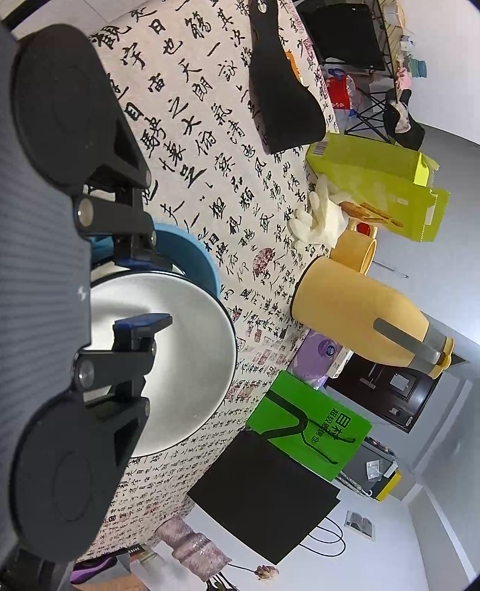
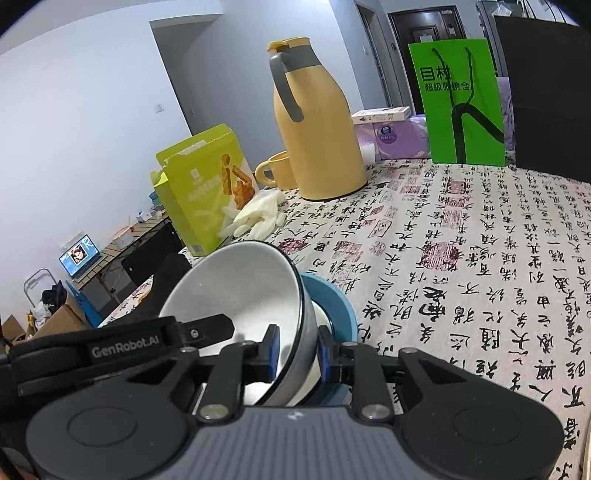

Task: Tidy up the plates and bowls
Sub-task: 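Lower the small white bowl into the nested white and blue bowls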

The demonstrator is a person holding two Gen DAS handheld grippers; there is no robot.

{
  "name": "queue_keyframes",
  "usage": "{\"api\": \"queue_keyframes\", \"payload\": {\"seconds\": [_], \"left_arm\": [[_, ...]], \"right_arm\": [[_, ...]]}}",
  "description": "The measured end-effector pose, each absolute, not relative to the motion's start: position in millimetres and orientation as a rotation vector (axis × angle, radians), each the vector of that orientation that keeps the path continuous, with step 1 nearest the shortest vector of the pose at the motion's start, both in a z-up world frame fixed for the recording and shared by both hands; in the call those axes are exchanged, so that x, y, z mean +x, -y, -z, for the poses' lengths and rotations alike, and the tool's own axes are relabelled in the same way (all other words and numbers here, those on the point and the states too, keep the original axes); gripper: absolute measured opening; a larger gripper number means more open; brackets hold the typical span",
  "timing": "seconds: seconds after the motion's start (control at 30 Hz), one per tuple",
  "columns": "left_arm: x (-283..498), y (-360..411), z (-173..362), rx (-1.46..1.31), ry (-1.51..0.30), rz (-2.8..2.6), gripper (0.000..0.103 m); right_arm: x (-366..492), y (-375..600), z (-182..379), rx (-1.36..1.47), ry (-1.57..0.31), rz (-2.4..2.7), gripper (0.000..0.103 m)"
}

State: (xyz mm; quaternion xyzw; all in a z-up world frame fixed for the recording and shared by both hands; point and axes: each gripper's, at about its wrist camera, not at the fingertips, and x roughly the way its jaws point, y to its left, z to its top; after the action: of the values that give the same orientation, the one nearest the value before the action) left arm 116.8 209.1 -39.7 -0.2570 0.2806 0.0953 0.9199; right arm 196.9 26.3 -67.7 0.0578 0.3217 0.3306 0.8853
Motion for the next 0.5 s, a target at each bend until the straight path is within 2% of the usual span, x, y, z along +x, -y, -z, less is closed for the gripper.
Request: {"api": "queue_keyframes", "payload": {"seconds": [0.33, 0.5], "left_arm": [[119.1, -209.4, 36.9, -0.532, -0.594, -0.207, 0.022], [117.6, -209.9, 33.8, -0.53, -0.595, -0.216, 0.021]], "right_arm": [[197.6, -26.1, 61.8, 0.105, -0.651, -0.661, 0.023], [198.2, -22.7, 61.9, 0.117, -0.651, -0.651, 0.016]]}}
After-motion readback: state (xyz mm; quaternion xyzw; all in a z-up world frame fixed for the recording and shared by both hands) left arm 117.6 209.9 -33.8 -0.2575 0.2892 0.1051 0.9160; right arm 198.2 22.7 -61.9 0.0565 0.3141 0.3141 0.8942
